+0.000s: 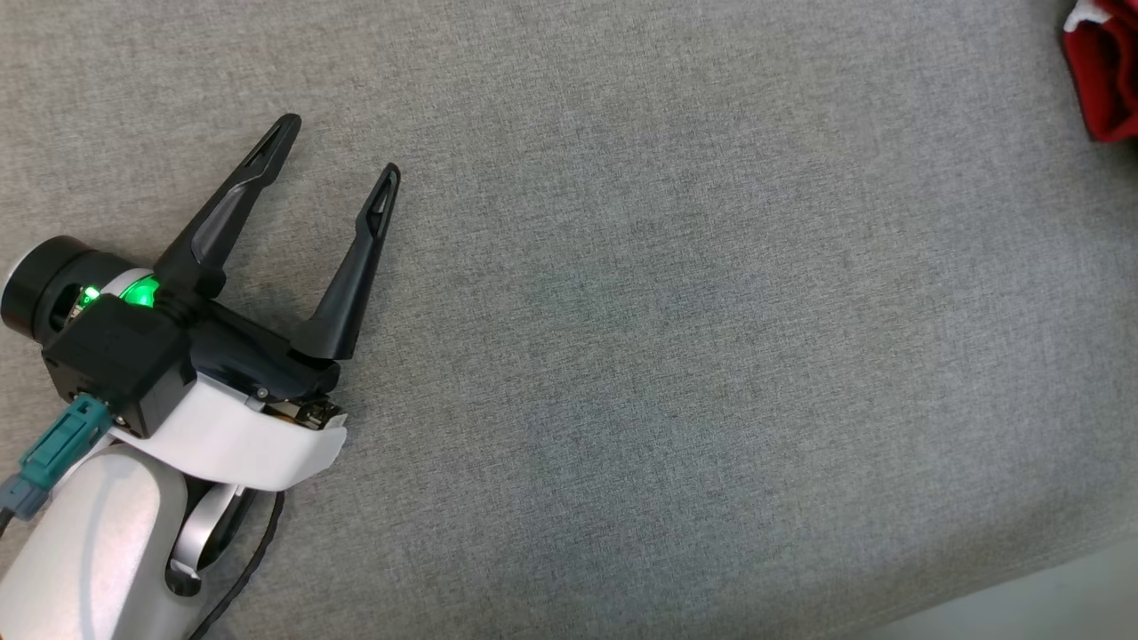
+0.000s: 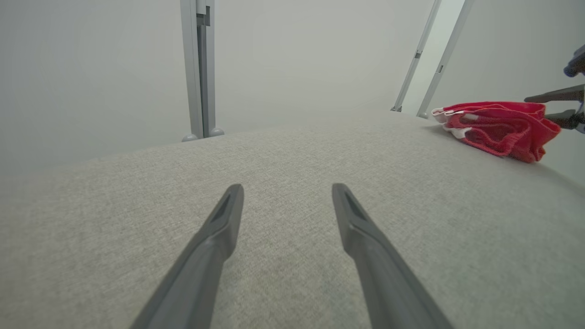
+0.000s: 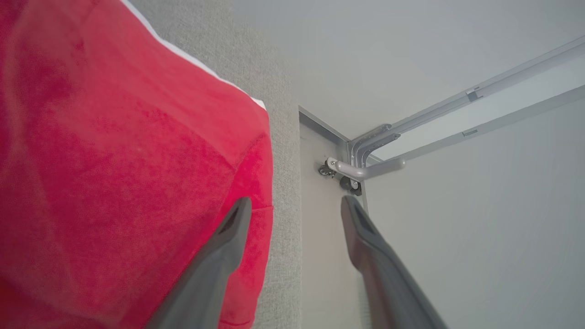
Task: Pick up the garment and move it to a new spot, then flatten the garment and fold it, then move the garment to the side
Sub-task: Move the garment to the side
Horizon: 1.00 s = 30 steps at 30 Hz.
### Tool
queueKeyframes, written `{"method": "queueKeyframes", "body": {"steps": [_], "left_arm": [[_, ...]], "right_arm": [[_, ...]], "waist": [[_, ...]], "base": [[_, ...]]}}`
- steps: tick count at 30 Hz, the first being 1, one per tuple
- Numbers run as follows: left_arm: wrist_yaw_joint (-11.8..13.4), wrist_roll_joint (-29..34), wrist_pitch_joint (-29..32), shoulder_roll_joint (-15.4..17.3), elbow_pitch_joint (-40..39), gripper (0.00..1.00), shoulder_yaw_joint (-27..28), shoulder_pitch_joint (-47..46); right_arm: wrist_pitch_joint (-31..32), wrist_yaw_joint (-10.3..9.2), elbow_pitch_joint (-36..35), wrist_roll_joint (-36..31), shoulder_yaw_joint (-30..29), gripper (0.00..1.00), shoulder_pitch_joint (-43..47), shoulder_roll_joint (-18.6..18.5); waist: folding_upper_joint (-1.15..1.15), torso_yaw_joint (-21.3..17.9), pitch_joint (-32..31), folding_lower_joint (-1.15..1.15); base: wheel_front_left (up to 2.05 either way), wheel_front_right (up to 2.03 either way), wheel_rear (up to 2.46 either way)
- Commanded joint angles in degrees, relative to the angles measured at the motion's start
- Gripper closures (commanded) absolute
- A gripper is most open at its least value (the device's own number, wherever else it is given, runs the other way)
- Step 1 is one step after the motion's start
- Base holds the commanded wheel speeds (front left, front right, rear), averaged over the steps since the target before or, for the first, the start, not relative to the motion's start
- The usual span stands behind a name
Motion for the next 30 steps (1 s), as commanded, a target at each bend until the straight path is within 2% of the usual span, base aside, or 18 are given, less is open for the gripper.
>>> {"method": "queueKeyframes", "body": {"steps": [1, 6, 10, 14, 19, 24, 30], "left_arm": [[0.27, -0.25, -0.23, 0.27, 0.94, 0.00, 0.01, 0.11], [0.55, -1.26, -1.92, -1.00, 2.54, 0.00, -0.12, 1.44], [1.28, -2.41, -3.35, -1.73, 4.29, 0.00, 0.29, 3.35], [2.05, -3.64, -4.57, -2.72, 5.80, 0.00, 0.72, 5.83], [2.86, -4.86, -5.47, -3.32, 6.92, 0.00, 1.02, 8.22], [3.22, -6.33, -6.52, -4.34, 7.71, 0.00, 1.34, 10.07], [3.96, -7.48, -7.35, -5.19, 9.12, 0.00, 1.74, 12.00]], "right_arm": [[-1.04, -0.04, 0.51, 0.00, -0.92, 0.00, 0.39, 0.28], [-7.01, -0.04, 2.52, 1.10, -7.29, 0.00, 4.11, 3.65], [-10.57, -0.04, 1.07, 2.99, -10.81, 0.00, 8.16, 8.17], [-12.07, -0.04, -3.70, 4.29, -13.50, 0.00, 13.39, 13.96], [-12.40, -0.04, -13.67, 7.17, -15.76, 0.00, 20.32, 22.14], [-12.37, -0.04, -22.26, 9.24, -14.95, 0.00, 27.07, 28.09], [-12.38, -0.03, -26.08, 9.80, -11.32, 0.00, 31.42, 30.95]], "waist": [[0.00, 0.21, -0.50, 0.00], [0.00, 0.95, -3.57, 0.00], [0.00, 1.29, -7.34, 0.00], [0.00, 1.62, -11.15, 0.00], [0.00, 2.57, -14.83, 0.00], [0.00, 4.42, -17.97, 0.00], [0.00, 6.95, -20.71, 0.00]], "base": [[0.00, 0.00, 0.00], [0.00, 0.00, 0.00], [0.00, 0.00, 0.00], [0.00, 0.00, 0.00], [0.00, 0.00, 0.00], [0.00, 0.00, 0.00], [0.00, 0.00, 0.00]]}}
